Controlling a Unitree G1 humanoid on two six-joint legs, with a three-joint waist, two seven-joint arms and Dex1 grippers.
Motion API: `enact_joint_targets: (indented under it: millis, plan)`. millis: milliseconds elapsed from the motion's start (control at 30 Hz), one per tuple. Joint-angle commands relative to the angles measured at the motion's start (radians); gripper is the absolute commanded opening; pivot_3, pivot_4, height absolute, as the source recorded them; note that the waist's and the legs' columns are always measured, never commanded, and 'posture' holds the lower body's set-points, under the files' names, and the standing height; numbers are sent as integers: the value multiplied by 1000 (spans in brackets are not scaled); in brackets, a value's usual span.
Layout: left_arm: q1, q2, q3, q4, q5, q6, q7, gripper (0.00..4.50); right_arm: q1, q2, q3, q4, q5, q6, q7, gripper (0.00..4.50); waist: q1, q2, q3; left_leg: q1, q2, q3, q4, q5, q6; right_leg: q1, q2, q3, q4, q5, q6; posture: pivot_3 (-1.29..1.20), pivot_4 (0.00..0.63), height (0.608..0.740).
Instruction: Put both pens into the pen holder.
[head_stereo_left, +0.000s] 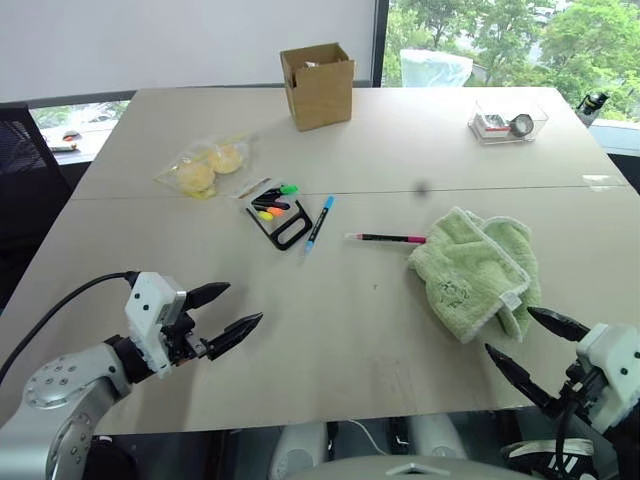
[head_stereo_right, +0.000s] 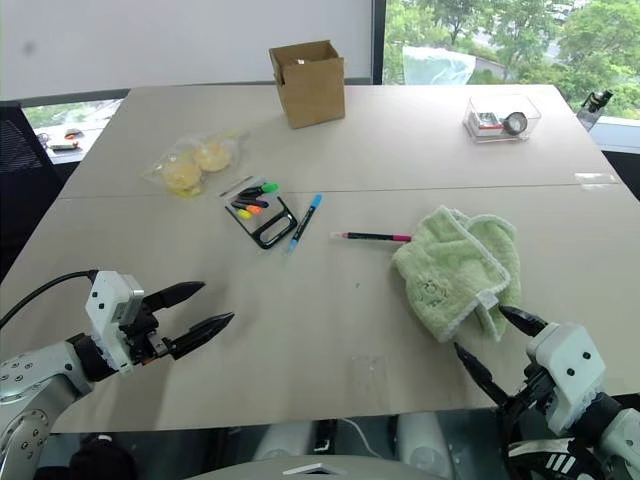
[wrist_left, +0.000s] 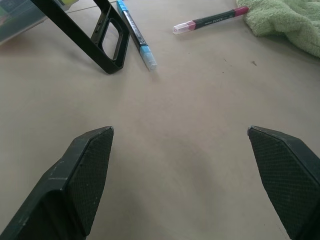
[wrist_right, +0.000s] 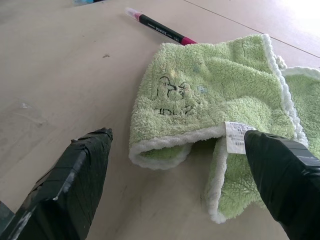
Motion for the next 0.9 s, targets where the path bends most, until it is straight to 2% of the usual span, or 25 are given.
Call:
enact_joint_targets:
  millis: [33,200,300,433,533,633,767,900]
  plan:
    - [-36,-1,-12,-6,-6,-31,-11,4439,-32,-36,9,-4,26,39,-11,4500,5,0,0,0,0,0,0,0,0,0,0,0,0,0,0,0,150,740]
    - [-147,1,-63,-33,-40,-13,-1,4439,-230,-143,109,-20,45,212,-91,4500,9,-1,0,2,0,0,4,0,0,3,-1,-6,0,-1,3,0,150,740]
    - [-174,3,-92,-55,-42,-18,-10,4439,-403,-185,184,-6,46,307,-147,4500,7,-1,0,4,0,0,4,0,0,4,-1,-7,0,-1,3,0,150,740]
    - [-210,0,-124,-76,-51,-31,-26,4439,-707,-231,344,68,40,437,-180,4500,7,-1,1,2,0,0,3,0,0,3,6,-6,1,1,-1,0,150,740]
    - [-236,24,-154,-96,-79,5,-43,4439,-952,-253,454,170,96,600,-152,4500,8,-1,2,1,0,-1,3,0,0,3,6,-7,1,1,-2,0,150,740]
    - [-262,29,-172,-99,-77,3,-41,4439,-1175,-320,629,275,27,676,-116,4500,11,1,4,1,-1,-2,3,0,1,3,6,-8,1,1,-2,0,150,740]
    - [-242,39,-164,-93,-92,-13,-86,4439,-1456,-223,817,541,-18,706,-61,4500,1,1,5,0,-2,-1,3,0,1,2,6,-7,1,1,-2,0,150,740]
    - [-213,42,-143,-92,-105,-24,-110,4439,-1584,-138,932,790,-96,618,-1,4500,-14,1,5,0,-2,-2,2,1,1,2,7,-7,1,1,-2,0,150,740]
